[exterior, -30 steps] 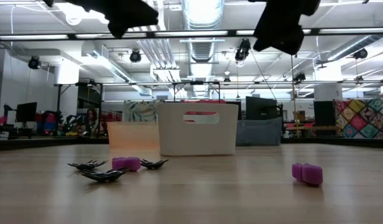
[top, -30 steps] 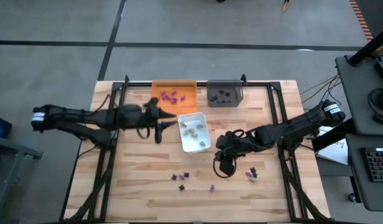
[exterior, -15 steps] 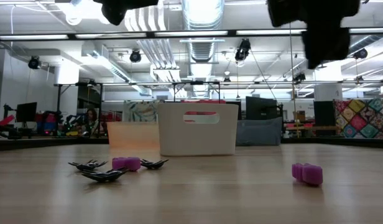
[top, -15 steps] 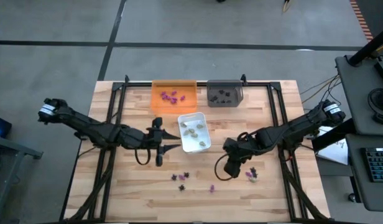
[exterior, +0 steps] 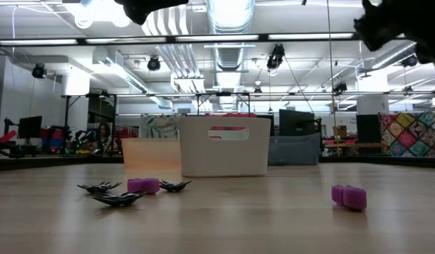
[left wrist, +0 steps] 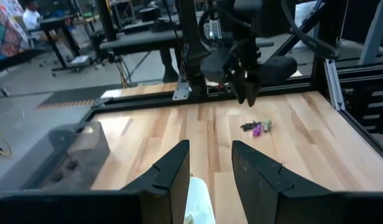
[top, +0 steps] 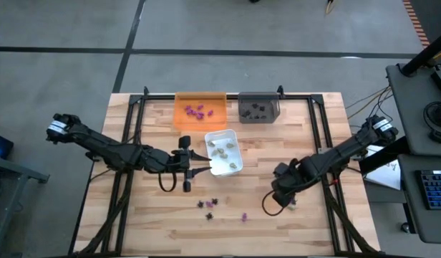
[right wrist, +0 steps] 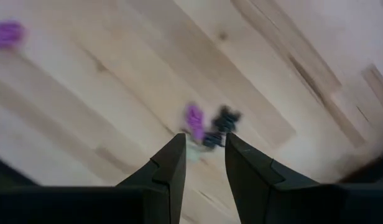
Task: Sort Halloween decoration
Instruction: Put the black spider toy into the black bin
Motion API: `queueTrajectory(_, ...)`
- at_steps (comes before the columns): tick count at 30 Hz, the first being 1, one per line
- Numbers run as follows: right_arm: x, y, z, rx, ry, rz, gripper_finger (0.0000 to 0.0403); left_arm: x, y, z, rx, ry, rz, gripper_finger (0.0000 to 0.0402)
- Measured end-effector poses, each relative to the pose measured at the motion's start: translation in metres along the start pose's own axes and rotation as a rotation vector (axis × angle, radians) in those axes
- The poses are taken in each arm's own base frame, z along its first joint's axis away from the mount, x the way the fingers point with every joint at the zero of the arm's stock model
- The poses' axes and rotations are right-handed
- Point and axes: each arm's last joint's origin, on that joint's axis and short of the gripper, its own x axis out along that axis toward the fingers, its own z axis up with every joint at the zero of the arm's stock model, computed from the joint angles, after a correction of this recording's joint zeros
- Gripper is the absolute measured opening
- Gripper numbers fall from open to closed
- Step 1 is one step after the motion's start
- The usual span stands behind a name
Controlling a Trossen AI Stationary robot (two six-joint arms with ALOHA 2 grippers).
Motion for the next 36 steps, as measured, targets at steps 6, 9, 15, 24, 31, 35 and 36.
queueTrajectory(6,0.017,-0.009,-0.011,0.067,0.023,-0.074,0.0100,0.000,0.000,0.001,0.037,-0.006,0.001,0.0102)
queueTrajectory(9,0.026,-0.014,-0.016,0.123,0.030,-0.108,0.0100,0.000,0.000,0.001,0.043,-0.005,0.002,0.0102)
queueTrajectory(15,0.041,-0.016,-0.022,0.162,0.031,-0.087,0.0100,0.000,0.002,0.001,0.042,-0.004,0.007,0.0102)
queueTrajectory(24,0.063,-0.011,-0.029,0.124,0.014,0.046,0.0093,0.001,0.002,0.000,0.068,-0.003,0.009,0.0102)
queueTrajectory(31,0.072,-0.020,-0.030,0.143,0.017,0.006,0.0045,0.001,0.003,0.000,0.068,-0.001,0.034,0.0102)
queueTrajectory(35,0.076,-0.024,-0.031,0.159,0.023,-0.006,0.0013,0.001,0.003,0.000,0.068,-0.001,0.035,0.0102)
queueTrajectory(36,0.077,-0.024,-0.031,0.160,0.023,-0.006,0.0011,0.001,0.003,0.000,0.068,-0.001,0.035,0.0102)
